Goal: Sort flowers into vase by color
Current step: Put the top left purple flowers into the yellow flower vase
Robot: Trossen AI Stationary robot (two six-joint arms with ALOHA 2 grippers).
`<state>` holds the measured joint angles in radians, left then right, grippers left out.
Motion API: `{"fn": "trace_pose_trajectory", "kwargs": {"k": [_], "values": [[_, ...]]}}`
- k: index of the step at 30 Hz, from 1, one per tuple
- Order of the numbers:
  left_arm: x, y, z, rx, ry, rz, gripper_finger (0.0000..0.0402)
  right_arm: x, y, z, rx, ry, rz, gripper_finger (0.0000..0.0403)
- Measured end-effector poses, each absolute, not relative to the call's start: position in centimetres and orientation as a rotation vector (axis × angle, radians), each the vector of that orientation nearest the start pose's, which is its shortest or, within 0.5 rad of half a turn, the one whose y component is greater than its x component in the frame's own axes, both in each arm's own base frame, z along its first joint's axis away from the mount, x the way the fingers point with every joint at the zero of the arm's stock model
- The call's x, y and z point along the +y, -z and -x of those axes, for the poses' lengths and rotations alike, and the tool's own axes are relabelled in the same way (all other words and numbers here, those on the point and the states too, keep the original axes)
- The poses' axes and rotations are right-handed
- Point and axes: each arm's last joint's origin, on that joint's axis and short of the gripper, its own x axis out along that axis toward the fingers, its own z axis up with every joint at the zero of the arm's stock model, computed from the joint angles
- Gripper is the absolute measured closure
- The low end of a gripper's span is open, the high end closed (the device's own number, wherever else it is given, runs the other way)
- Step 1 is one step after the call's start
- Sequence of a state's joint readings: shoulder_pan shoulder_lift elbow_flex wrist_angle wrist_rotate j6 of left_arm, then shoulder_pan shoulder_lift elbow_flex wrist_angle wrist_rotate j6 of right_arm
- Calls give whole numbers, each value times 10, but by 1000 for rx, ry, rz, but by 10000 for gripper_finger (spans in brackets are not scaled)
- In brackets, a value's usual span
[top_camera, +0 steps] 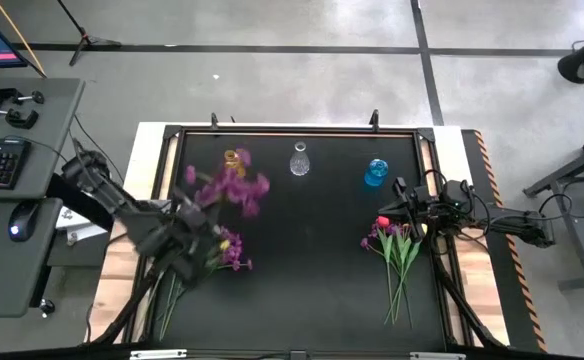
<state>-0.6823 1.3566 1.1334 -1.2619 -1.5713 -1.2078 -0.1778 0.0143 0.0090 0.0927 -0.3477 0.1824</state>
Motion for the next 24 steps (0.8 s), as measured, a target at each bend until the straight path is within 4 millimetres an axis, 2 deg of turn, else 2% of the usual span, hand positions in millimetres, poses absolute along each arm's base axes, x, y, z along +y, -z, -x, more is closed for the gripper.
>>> {"fn": "trace_pose_trajectory", "kwargs": {"k": [2,6,10,12,15,19,21,24], "values": [[-99,-286,-195,118,-962,-230,398,-7,-174,-96,-68,-177,-159,402],[-67,-246,-191,116,-1087,-180,401,-7,-174,-96,-69,-177,-159,402],[-48,-222,-179,72,-1150,-104,401,-7,-174,-96,-67,-177,-160,402],[-46,-219,-178,66,-1156,-102,401,-7,-174,-96,-66,-177,-160,402],[-55,-222,-184,95,-1128,-147,401,-7,-174,-96,-66,-177,-160,402],[-65,-239,-205,223,-1113,-358,401,-7,-174,-96,-61,-176,-161,402],[-62,-248,-217,324,-1130,-454,401,-7,-174,-96,-61,-176,-161,402],[-42,-257,-237,528,-1136,-488,401,-7,-174,-96,-61,-176,-161,402]]}}
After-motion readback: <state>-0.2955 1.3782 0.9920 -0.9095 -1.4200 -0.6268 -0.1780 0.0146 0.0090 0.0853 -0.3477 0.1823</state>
